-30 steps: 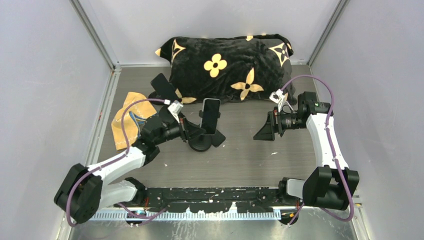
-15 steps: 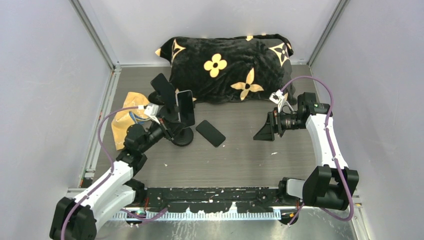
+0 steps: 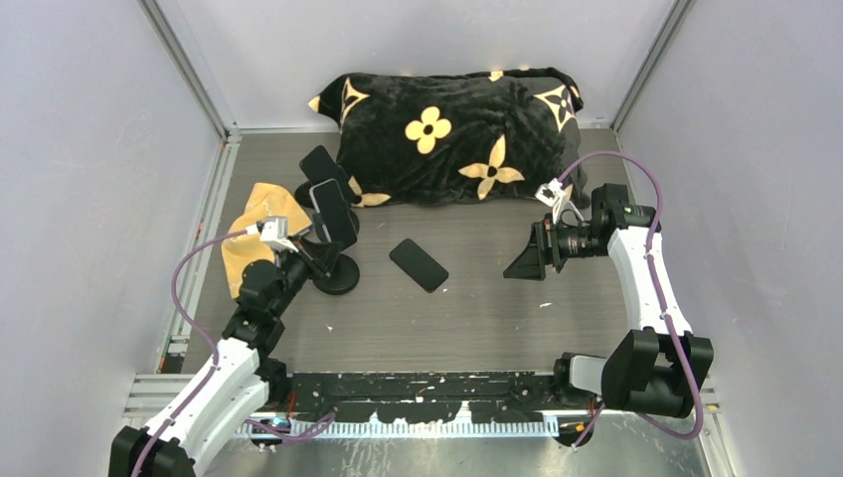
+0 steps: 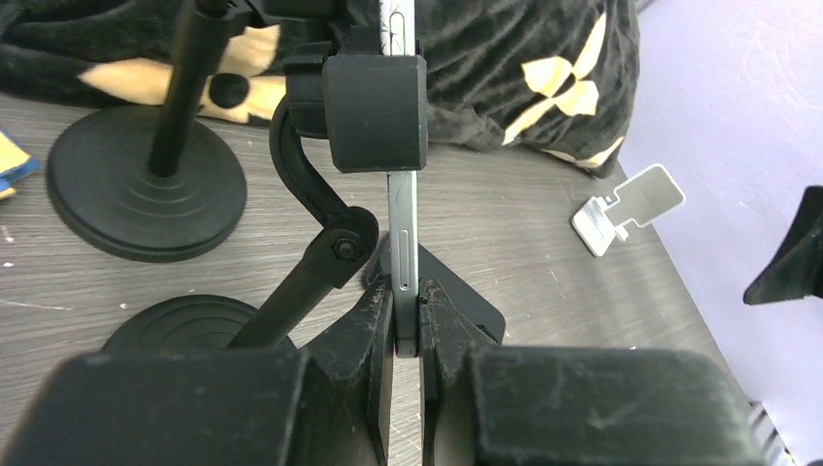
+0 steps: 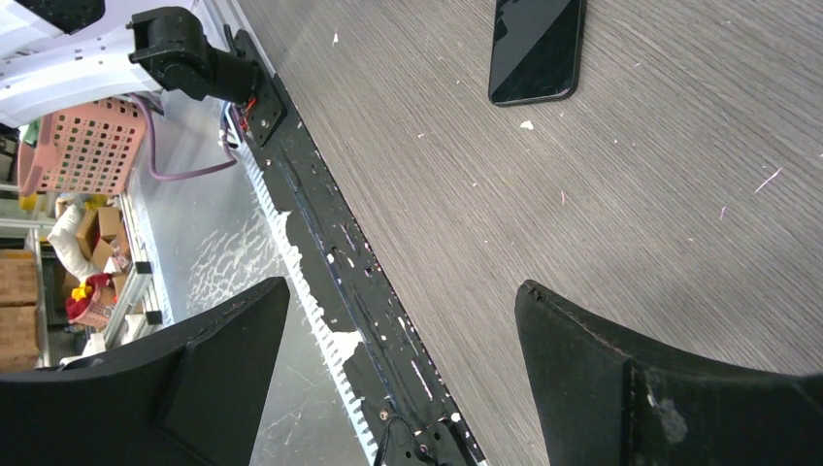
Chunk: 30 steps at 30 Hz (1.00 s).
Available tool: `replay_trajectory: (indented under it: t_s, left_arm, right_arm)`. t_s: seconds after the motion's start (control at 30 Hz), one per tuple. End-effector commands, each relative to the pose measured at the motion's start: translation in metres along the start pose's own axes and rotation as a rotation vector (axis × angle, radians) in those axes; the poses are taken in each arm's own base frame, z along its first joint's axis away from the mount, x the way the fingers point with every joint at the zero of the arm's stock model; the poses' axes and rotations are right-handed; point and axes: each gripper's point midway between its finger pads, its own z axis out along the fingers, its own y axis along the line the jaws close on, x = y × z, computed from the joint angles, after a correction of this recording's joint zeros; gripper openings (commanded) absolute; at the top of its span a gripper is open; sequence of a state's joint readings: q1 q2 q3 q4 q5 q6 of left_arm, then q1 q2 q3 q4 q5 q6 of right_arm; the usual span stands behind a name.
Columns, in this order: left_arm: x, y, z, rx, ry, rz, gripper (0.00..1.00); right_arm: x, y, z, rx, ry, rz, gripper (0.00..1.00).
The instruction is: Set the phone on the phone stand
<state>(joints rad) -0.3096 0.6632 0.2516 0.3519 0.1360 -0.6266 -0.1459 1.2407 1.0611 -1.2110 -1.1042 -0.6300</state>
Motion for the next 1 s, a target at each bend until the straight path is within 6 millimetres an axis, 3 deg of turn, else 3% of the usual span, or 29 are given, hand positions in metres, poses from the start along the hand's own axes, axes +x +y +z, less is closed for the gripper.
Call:
replay_trajectory:
  t_s: [0.0,0.37,0.57,0.97]
  left_arm:
    - [-0.06,-0.012,-0.004,0.02,-0.24,0.005,0.0]
    - [-0.061,0.008,-0.017,-0.061,-0.309,-0.021,0.0]
    - [-0.054,-0.01,-0.017,0.052,-0.277,0.011,0.0]
    - [-0.057,-0.017,-0.031,0.115,-0.362,0.0,0.01]
  right_arm:
    - [-0.004,0.0,-0.001,0.002,-0.018,-0.023,0.92]
    - [-0.003,-0.002,0.0,0.001,-0.014,-0.016,0.92]
    - [-0.003,-0.003,0.0,0.0,-0.013,-0.014,0.92]
    - [-0.001,-0.003,0.0,0.006,-0.014,-0.02,0.92]
